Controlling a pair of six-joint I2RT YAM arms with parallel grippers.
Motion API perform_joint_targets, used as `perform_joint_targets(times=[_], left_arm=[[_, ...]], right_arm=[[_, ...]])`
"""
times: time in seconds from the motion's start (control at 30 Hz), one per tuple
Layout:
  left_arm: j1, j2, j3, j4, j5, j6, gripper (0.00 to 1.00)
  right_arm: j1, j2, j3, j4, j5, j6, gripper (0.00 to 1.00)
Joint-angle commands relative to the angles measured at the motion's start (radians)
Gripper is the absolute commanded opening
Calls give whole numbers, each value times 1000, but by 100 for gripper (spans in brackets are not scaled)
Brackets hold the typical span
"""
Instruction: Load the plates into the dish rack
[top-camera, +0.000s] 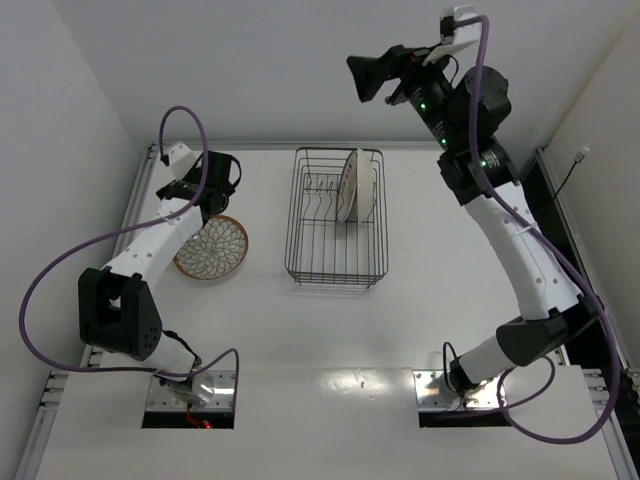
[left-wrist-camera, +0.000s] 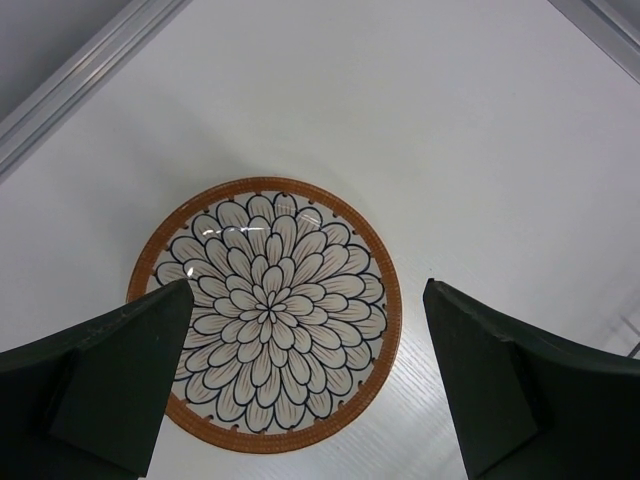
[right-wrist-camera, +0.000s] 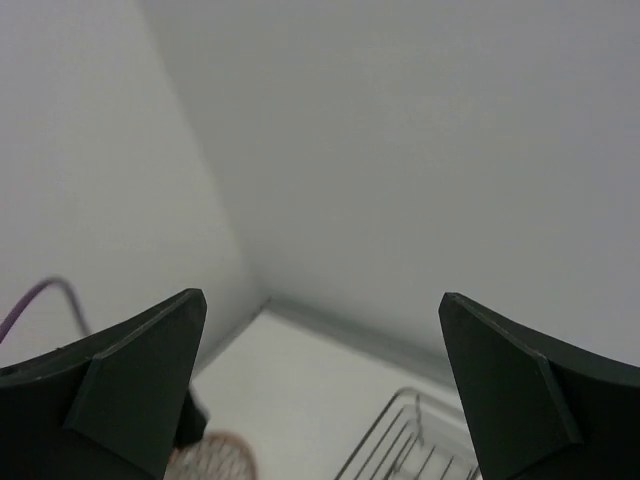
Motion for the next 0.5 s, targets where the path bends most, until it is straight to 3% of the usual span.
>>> perform_joint_targets(times=[0.0,0.03,0.17,0.3,0.33,0.47], left_arm=[[-1,12,1,46,46,29,99],[-1,12,1,46,57,41,99],[-1,47,1,68,103,72,99],[-1,74,10,68,114,81,99],[-1,90,19,68,123,91,99],[-1,140,28,46,78,92,99]], right_arm=[[-32,25,100,-507,-282,116,100],[-32,25,100,-652,-295,116,100],[-67,-62,77,-935,-223,151,100],[-67,-249,-122,-957,-255,151,100],[-67,-295,-235,-937,-255,151,100],[-67,-465,-441,-968,-120,179,100]])
